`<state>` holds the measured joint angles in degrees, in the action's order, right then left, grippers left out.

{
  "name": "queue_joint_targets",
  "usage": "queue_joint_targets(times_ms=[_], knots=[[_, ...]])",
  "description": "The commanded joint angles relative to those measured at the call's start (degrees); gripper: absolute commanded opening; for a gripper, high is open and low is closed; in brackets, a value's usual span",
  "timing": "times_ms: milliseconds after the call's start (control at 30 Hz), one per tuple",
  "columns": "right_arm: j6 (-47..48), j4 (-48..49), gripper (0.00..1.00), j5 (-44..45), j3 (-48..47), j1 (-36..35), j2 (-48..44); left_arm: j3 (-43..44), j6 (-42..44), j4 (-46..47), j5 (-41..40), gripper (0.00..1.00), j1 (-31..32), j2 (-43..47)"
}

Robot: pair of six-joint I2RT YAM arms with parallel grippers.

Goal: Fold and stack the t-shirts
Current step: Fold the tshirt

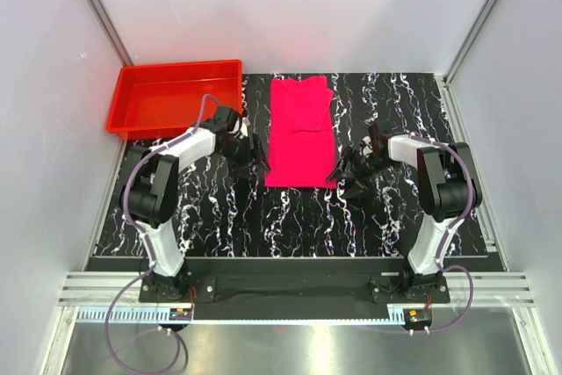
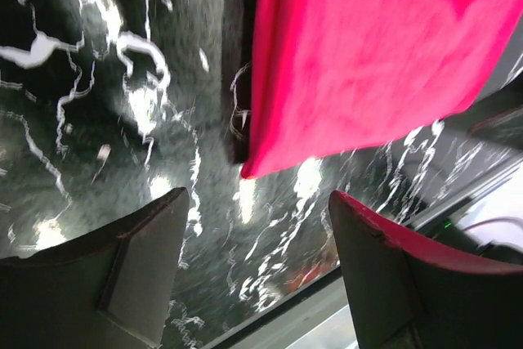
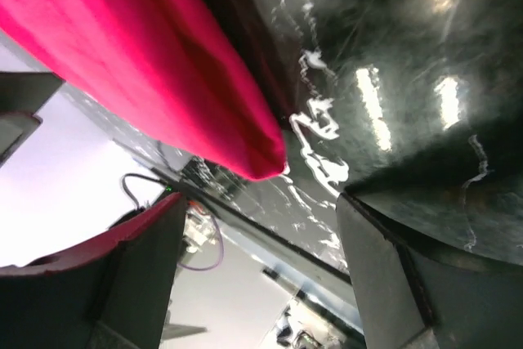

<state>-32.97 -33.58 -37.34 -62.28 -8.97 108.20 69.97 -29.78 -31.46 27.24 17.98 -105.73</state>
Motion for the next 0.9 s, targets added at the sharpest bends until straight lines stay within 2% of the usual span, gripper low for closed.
queue_joint_targets(times_ms=[0, 200, 300, 600, 867], knots=[[-5.43, 11.68, 0.82, 1.65, 3.21, -0.61, -3.44, -0.45, -7.11, 5.18, 0.18, 0.74, 0.65, -1.66], [-11.67, 18.09, 0.82, 7.54, 9.09, -0.61, -4.58, -4.31, -16.08, 4.91, -7.64, 0.72, 3.64, -2.02], [-12.64, 20.31, 0.81, 9.74, 11.3, -0.61, -5.37, -4.76, -16.01, 5.98, -9.22, 0.71, 4.87, -2.46], [-7.99, 20.83, 0.73, 13.87, 11.56, -0.69, -5.54, -5.9, -16.45, 7.12, -11.42, 0.69, 5.31, -2.99], [0.27, 17.24, 0.78, 17.12, 10.87, -0.78, -6.6, -8.8, -11.27, 5.72, -14.41, 0.73, 5.93, -0.18]])
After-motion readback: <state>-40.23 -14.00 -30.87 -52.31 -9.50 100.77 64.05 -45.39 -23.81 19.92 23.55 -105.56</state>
